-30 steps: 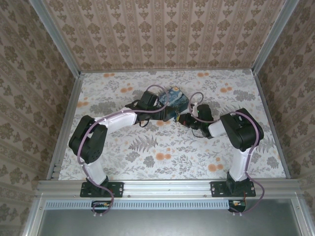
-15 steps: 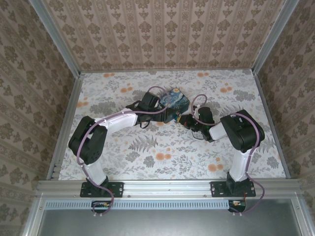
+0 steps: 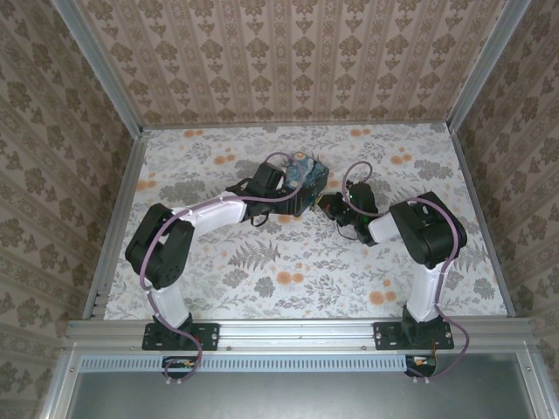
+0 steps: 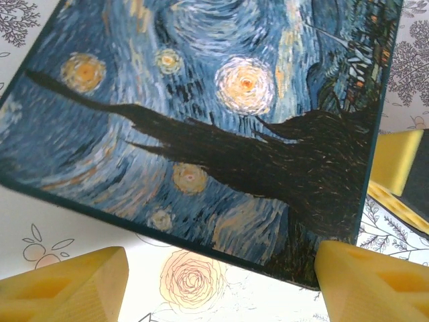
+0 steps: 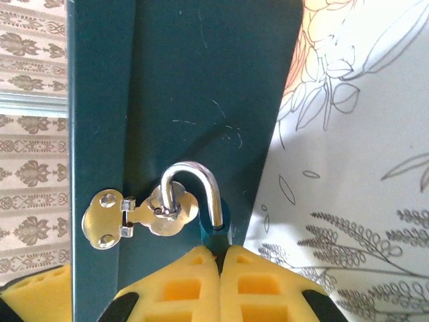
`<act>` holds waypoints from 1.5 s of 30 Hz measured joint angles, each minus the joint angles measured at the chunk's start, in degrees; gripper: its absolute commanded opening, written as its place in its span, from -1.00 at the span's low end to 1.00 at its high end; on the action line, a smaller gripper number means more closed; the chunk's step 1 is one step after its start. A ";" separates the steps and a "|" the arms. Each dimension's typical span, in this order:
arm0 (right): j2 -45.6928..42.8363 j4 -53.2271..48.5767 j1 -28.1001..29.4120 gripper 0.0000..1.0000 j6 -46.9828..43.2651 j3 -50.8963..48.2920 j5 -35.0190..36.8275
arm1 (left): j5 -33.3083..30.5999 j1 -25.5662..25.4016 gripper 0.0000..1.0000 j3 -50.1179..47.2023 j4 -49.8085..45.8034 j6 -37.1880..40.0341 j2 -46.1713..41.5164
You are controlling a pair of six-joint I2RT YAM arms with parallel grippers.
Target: Unlock the padlock with the key
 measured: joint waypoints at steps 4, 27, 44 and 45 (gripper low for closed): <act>0.61 -1.33 -0.17 -1.00 0.68 1.57 0.33 | 0.39 0.00 0.49 0.04 0.81 0.00 0.42; 2.99 -42.27 -5.66 -1.00 -17.57 25.62 0.63 | 1.11 0.17 0.47 0.07 -5.11 1.70 5.70; -6.34 -38.62 -5.95 -1.00 -17.66 11.08 0.46 | 2.01 1.27 0.52 -2.21 -10.10 1.46 -1.77; -7.87 -37.75 -5.95 -1.00 -16.96 8.83 0.22 | 2.23 1.25 0.53 -2.40 -10.08 1.25 -3.13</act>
